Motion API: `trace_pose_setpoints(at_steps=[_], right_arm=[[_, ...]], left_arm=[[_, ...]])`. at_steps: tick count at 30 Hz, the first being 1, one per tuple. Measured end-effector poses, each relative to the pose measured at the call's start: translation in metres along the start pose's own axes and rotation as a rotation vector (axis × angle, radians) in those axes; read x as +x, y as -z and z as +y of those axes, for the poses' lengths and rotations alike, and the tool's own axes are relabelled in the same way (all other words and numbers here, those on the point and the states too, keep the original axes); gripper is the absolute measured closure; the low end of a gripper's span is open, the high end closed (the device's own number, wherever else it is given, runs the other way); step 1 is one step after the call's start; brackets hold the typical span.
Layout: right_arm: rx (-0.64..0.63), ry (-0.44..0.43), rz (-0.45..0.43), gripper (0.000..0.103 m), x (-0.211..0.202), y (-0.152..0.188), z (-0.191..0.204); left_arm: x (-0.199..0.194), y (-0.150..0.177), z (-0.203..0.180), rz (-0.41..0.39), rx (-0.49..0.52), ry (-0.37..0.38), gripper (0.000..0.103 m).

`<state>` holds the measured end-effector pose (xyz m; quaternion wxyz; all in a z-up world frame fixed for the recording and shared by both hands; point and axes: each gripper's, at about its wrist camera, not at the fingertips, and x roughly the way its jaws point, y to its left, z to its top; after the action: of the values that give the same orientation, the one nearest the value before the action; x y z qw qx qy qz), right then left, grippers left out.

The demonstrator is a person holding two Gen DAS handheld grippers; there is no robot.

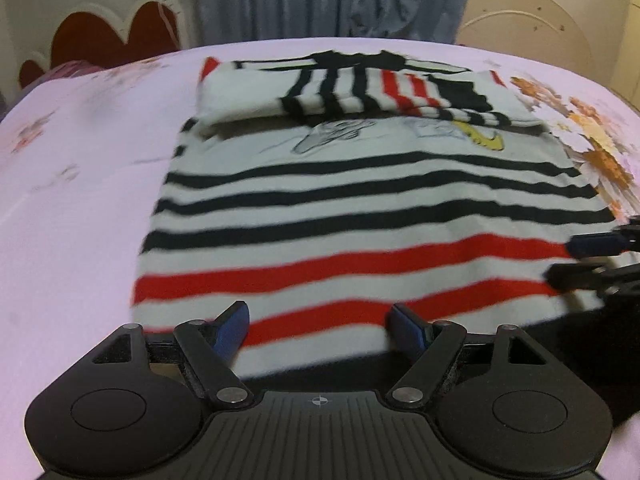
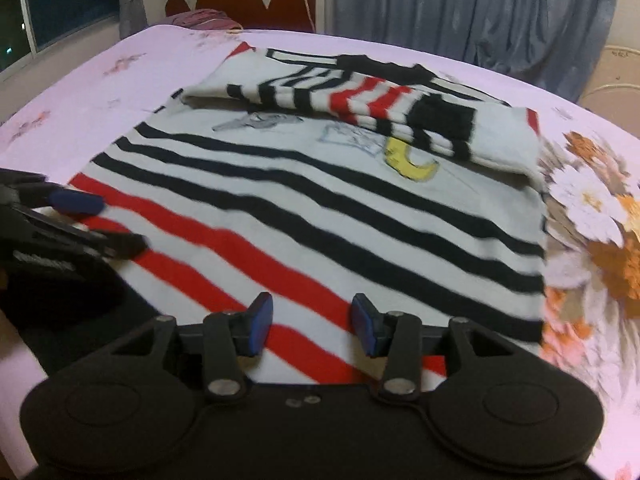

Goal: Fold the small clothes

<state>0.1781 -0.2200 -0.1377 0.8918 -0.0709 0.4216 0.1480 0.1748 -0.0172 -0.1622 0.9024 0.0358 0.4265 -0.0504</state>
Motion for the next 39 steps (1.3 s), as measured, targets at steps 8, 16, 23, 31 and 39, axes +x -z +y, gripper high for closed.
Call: trace_pose_setpoints(at_steps=[8, 16, 23, 31, 39], right_arm=[[0.103, 0.097, 0.008, 0.057, -0.022, 0.027, -0.019], [0.217, 0.205, 0.006, 0.043, -0.037, 0.04, -0.012], [0.321, 0.302, 0.02, 0.03, -0.059, 0.059, -0.011], [0.457, 0.283, 0.041, 0.031, -0.074, 0.089, -0.002], [0.472, 0.24, 0.037, 0.069, -0.072, 0.088, 0.007]], left_arm=[[-0.018, 0.02, 0.023, 0.037, -0.038, -0.002, 0.022], [-0.025, 0.023, 0.033, 0.023, -0.018, 0.06, 0.021], [-0.043, 0.038, 0.055, -0.01, -0.043, 0.05, 0.021], [-0.044, 0.061, 0.083, 0.034, -0.118, 0.125, 0.021], [-0.036, 0.057, 0.081, 0.06, -0.191, 0.284, 0.04]])
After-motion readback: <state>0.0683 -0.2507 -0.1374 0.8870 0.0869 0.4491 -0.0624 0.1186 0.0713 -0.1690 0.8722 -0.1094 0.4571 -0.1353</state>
